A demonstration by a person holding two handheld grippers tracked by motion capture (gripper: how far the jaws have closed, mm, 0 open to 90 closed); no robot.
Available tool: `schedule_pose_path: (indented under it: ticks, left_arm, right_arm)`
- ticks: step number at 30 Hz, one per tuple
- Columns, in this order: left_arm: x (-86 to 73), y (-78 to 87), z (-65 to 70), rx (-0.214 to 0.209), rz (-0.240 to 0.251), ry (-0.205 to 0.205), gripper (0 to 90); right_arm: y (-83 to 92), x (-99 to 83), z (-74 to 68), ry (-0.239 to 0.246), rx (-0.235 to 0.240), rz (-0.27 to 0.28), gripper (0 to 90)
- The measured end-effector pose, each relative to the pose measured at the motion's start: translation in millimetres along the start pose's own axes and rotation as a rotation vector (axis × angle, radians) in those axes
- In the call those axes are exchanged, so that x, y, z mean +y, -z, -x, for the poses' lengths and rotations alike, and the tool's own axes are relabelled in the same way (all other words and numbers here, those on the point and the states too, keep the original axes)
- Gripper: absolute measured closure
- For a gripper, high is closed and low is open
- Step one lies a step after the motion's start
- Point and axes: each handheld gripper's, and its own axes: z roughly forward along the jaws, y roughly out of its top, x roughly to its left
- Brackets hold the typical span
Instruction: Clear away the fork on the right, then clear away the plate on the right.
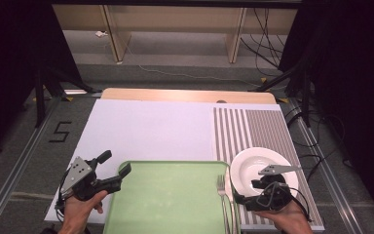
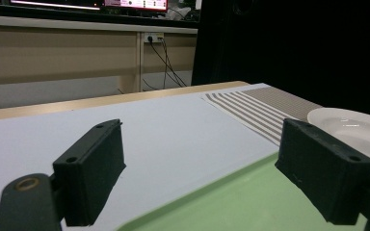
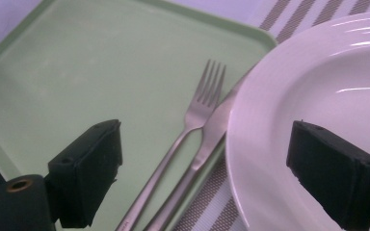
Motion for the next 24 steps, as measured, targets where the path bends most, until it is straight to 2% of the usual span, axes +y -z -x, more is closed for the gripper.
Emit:
schedule_pose_path:
  ticks: [1, 5, 7, 8, 9, 10, 11, 12, 14, 15, 16, 19, 20, 21, 24]
  left_arm:
    - [0.1, 0.2, -0.3, 0.000, 0.000, -0.002, 15.9]
    - [0.1, -0.1, 0.0, 0.001, -0.001, 0.001, 15.8]
    - [0.2, -0.9, 0.1, -0.010, 0.011, -0.005, 15.8]
    - [0.2, -0.9, 0.0, -0.010, 0.010, -0.005, 15.8]
    - [0.2, -0.7, -0.4, -0.009, 0.007, -0.007, 15.9]
    - [0.2, 0.0, 0.0, -0.001, 0.000, 0.002, 15.9]
    - [0.1, 0.1, -0.8, -0.001, 0.001, -0.001, 15.9]
    - [0.2, 0.6, -1.1, 0.001, 0.001, -0.004, 15.9]
    - [0.1, 0.8, -1.2, 0.002, 0.001, -0.002, 15.8]
    - [0.0, 0.8, -1.0, 0.001, 0.000, -0.003, 15.8]
    - [0.0, 0.9, -0.8, 0.002, 0.000, -0.005, 15.9]
    - [0.3, 0.6, 0.1, -0.002, 0.001, -0.009, 15.8]
    - [-0.3, -0.5, -0.3, -0.010, 0.010, -0.007, 15.9]
    - [-0.3, 0.4, -0.1, -0.001, -0.003, -0.008, 15.9]
    - [-0.3, -0.3, -0.3, -0.009, 0.009, -0.006, 15.8]
  right_arm:
    - [5.6, 0.6, 1.7, -0.024, -0.021, -0.040, 13.4]
    - [11.5, -1.5, 12.9, -0.055, -0.014, -0.010, 13.5]
    - [14.3, -3.3, 16.0, -0.088, -0.020, -0.003, 13.5]
    - [15.3, -3.6, 17.9, -0.088, -0.028, -0.002, 13.4]
    - [16.2, -4.2, 23.8, -0.061, -0.031, 0.016, 13.4]
    - [17.5, -4.8, 23.8, -0.098, -0.029, 0.020, 13.4]
    - [18.6, -5.4, 26.4, -0.108, -0.029, 0.037, 13.5]
    - [19.6, -6.0, 30.7, -0.095, -0.024, 0.052, 13.5]
    - [22.9, -7.6, 34.0, -0.137, -0.033, 0.057, 13.4]
    - [23.3, -8.3, 37.2, -0.132, -0.038, 0.064, 13.5]
    - [25.5, -9.5, 39.8, -0.157, -0.042, 0.066, 13.4]
    - [30.0, -12.2, 49.7, -0.162, -0.055, 0.084, 13.5]
    - [31.7, -13.2, 51.7, -0.174, -0.062, 0.094, 13.5]
    - [33.4, -14.1, 52.1, -0.208, -0.067, 0.098, 13.5]
    - [36.5, -16.9, 58.3, -0.229, -0.083, 0.109, 13.5]
